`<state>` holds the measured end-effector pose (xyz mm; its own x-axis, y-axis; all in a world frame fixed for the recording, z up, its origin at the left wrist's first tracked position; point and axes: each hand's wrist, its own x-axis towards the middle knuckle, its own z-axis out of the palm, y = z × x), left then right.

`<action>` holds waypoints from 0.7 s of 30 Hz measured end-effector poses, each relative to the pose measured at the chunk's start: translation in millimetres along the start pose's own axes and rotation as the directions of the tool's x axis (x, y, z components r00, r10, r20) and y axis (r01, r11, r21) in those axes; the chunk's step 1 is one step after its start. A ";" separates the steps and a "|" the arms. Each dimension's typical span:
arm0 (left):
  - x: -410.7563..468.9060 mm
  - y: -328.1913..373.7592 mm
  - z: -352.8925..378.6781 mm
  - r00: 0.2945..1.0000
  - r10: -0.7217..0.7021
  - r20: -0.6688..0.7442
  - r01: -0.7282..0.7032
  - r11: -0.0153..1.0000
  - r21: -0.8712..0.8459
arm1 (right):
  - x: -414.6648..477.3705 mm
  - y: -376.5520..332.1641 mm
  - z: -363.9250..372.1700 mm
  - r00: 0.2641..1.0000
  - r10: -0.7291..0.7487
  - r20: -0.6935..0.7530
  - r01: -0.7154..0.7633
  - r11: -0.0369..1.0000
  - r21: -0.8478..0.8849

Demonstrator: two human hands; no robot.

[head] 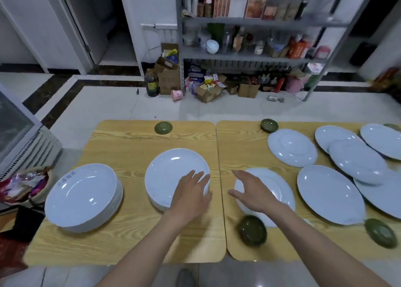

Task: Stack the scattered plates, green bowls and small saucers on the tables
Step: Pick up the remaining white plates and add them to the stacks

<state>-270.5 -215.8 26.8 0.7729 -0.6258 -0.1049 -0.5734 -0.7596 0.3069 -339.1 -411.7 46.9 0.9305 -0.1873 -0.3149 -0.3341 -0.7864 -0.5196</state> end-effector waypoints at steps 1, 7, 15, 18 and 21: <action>3.9 17.7 -1.0 1.000 0.029 -0.001 -0.029 0.999 0.042 | -8.8 11.1 -11.3 1.000 0.016 -0.024 -0.017 0.998 -0.062; 29.1 141.8 7.7 0.983 0.183 -0.015 -0.178 0.967 0.182 | -75.5 93.9 -82.9 0.969 0.050 -0.240 -0.150 0.894 -0.421; 58.7 322.5 33.2 0.937 0.347 -0.035 -0.329 0.913 0.241 | -172.2 221.0 -158.8 0.923 0.181 -0.339 -0.328 0.831 -0.448; 68.2 381.4 41.4 0.914 0.403 -0.042 -0.381 0.890 0.250 | -198.7 262.9 -183.5 0.894 0.251 -0.370 -0.399 0.821 -0.408; 77.5 430.7 48.0 0.892 0.450 -0.045 -0.427 0.871 0.244 | -221.9 296.4 -204.3 0.866 0.297 -0.402 -0.452 0.809 -0.376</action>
<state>-470.6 -600.0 105.4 0.4434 -0.8921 0.0869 -0.8957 -0.4372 0.0814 -613.9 -723.5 125.0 0.7672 -0.6324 -0.1073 -0.6342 -0.7729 0.0206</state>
